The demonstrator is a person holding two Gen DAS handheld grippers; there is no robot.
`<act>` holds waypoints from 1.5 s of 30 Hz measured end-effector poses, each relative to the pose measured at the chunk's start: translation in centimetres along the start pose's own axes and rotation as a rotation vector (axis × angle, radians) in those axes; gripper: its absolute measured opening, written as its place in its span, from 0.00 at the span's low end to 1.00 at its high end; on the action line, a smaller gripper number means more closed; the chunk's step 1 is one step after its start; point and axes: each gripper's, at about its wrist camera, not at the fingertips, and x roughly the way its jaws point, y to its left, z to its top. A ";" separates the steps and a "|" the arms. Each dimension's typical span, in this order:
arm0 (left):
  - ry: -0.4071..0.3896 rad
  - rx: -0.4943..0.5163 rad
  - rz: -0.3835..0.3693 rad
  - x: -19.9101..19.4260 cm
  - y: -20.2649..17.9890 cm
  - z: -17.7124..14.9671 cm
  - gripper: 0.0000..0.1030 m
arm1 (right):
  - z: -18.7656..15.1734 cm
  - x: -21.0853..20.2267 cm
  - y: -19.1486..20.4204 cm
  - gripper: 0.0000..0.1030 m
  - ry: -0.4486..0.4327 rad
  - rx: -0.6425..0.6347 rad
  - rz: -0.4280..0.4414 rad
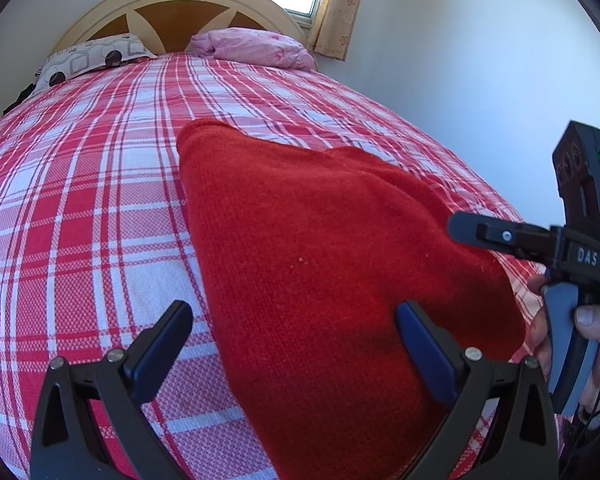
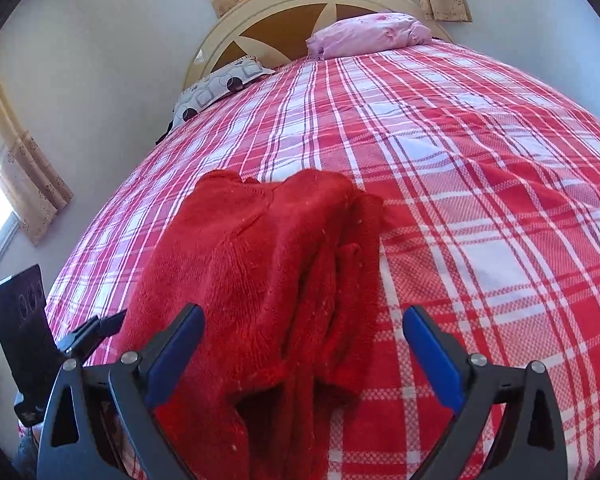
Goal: Fold small clothes
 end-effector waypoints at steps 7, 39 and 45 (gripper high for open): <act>-0.093 -0.051 -0.002 -1.6 1.3 1.8 1.00 | 1.5 2.6 -1.7 0.97 0.048 0.024 0.025; -0.132 -0.093 0.108 -15.7 6.8 -0.2 0.33 | 1.1 2.3 14.1 0.33 0.065 -0.098 0.438; -0.152 -0.119 0.228 -20.8 9.9 -2.8 0.33 | -1.4 3.5 22.6 0.33 0.113 -0.156 0.557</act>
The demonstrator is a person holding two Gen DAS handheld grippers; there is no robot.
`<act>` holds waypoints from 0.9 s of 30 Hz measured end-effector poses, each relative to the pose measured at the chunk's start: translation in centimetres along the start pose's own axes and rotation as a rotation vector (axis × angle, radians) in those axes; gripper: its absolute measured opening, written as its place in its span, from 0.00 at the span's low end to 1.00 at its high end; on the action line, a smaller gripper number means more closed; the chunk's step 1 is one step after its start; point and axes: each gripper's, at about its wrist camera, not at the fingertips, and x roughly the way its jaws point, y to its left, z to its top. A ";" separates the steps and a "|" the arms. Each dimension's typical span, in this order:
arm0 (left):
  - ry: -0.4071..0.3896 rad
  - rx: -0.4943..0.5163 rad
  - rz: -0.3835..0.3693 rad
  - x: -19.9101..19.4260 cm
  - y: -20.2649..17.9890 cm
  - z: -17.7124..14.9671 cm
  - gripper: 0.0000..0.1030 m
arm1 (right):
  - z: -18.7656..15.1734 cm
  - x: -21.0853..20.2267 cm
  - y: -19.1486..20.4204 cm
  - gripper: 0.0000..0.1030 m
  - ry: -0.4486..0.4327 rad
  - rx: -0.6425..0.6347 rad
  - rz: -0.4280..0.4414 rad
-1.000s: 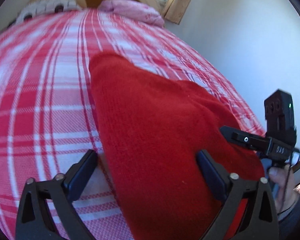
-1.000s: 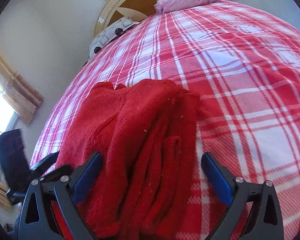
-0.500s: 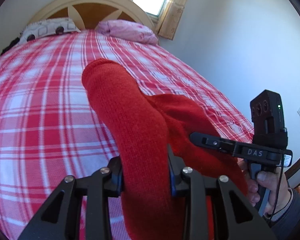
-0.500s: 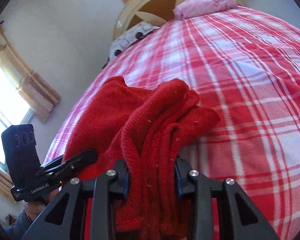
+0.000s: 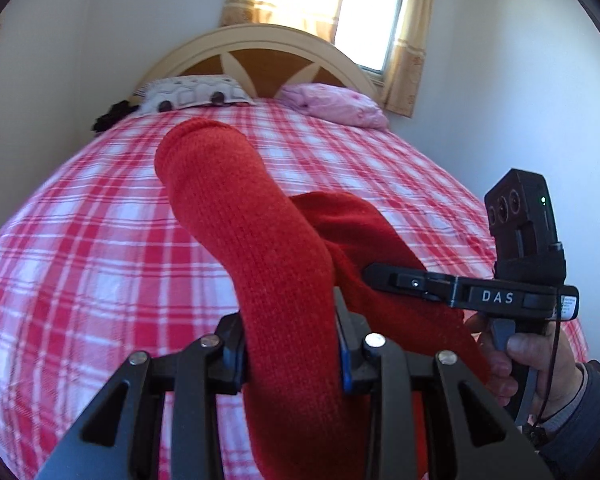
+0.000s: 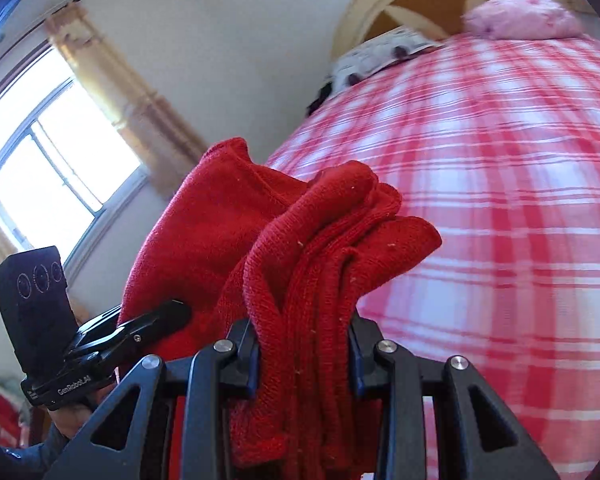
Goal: Fold small clothes
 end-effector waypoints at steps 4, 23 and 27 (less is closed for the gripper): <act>-0.002 -0.026 0.057 -1.8 3.2 -1.2 0.33 | -0.8 3.1 3.3 0.33 0.037 -0.024 0.044; 0.093 -0.163 0.113 -1.9 13.3 -7.4 0.33 | -4.6 14.6 7.1 0.33 0.207 -0.007 0.061; 0.103 -0.195 0.110 -1.5 14.2 -8.5 0.35 | -5.2 15.4 6.3 0.33 0.219 0.002 0.056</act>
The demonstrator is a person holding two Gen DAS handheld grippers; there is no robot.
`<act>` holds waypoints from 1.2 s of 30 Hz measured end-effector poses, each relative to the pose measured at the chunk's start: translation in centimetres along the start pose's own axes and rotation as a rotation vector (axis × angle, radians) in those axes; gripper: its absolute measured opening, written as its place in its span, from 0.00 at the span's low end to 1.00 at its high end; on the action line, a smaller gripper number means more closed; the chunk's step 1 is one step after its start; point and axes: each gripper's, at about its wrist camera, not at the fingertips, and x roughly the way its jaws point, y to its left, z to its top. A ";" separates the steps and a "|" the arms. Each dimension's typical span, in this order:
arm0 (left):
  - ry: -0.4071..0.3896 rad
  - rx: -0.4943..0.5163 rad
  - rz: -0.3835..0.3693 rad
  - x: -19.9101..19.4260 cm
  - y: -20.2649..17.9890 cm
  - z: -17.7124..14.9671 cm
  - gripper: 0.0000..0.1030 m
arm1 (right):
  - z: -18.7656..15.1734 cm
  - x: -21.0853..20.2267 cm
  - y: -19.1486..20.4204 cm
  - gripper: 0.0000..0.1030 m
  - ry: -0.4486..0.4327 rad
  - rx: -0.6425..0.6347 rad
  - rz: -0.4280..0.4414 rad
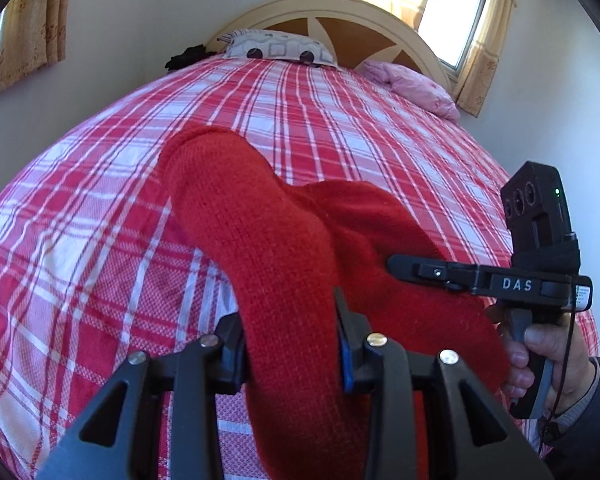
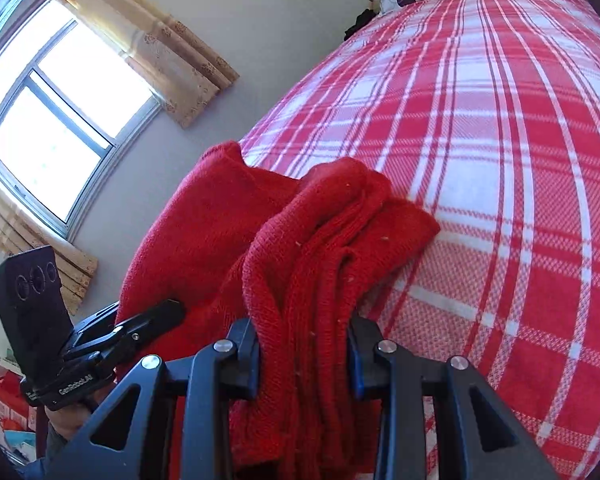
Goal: Fold small clothes
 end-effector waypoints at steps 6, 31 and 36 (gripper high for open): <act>0.001 -0.008 0.002 0.0 0.1 -0.4 0.39 | 0.1 0.4 -0.1 0.33 0.002 -0.016 -0.013; -0.060 -0.100 0.109 -3.0 1.7 -3.7 0.90 | -1.8 -3.8 0.7 0.53 -0.053 -0.117 -0.176; -0.117 -0.113 0.150 -6.1 0.4 -4.3 0.91 | -2.7 -6.3 2.8 0.56 -0.103 -0.154 -0.252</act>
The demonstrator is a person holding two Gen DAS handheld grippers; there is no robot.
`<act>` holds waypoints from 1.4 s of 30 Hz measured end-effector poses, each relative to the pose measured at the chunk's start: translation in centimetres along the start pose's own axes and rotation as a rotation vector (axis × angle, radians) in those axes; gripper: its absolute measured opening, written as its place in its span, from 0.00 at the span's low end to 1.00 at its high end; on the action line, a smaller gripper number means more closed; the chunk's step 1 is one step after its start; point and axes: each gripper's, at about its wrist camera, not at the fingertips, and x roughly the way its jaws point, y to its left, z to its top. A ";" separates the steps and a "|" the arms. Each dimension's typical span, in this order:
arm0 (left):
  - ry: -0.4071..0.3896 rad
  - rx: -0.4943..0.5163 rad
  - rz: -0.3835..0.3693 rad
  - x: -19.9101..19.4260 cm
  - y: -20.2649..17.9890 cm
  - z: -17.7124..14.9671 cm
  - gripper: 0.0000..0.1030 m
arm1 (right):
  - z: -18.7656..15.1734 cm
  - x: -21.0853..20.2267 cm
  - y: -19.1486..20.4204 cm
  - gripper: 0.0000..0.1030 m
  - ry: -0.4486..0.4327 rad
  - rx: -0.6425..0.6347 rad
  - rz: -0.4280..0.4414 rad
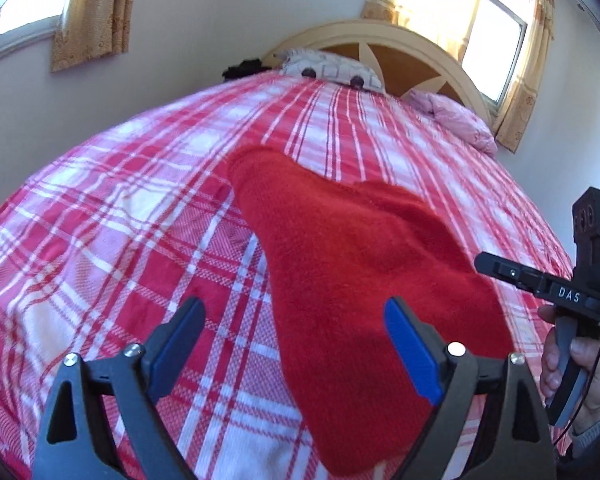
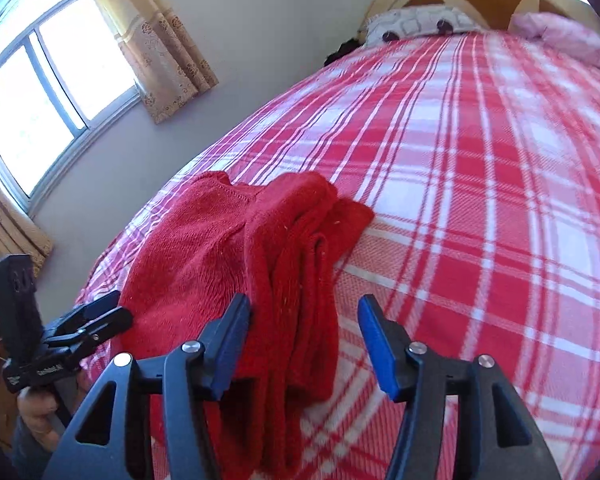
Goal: Fold small clothes
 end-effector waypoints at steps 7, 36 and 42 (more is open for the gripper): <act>-0.161 0.118 0.042 -6.6 -3.6 1.0 1.00 | -1.6 -8.9 5.1 0.78 -0.202 -0.146 -0.108; -0.349 0.191 -0.001 -15.9 -7.5 1.8 1.00 | -4.8 -22.2 12.3 0.88 -0.426 -0.237 -0.159; -0.343 0.193 0.000 -15.7 -7.7 1.6 1.00 | -4.9 -22.4 11.5 0.88 -0.425 -0.208 -0.161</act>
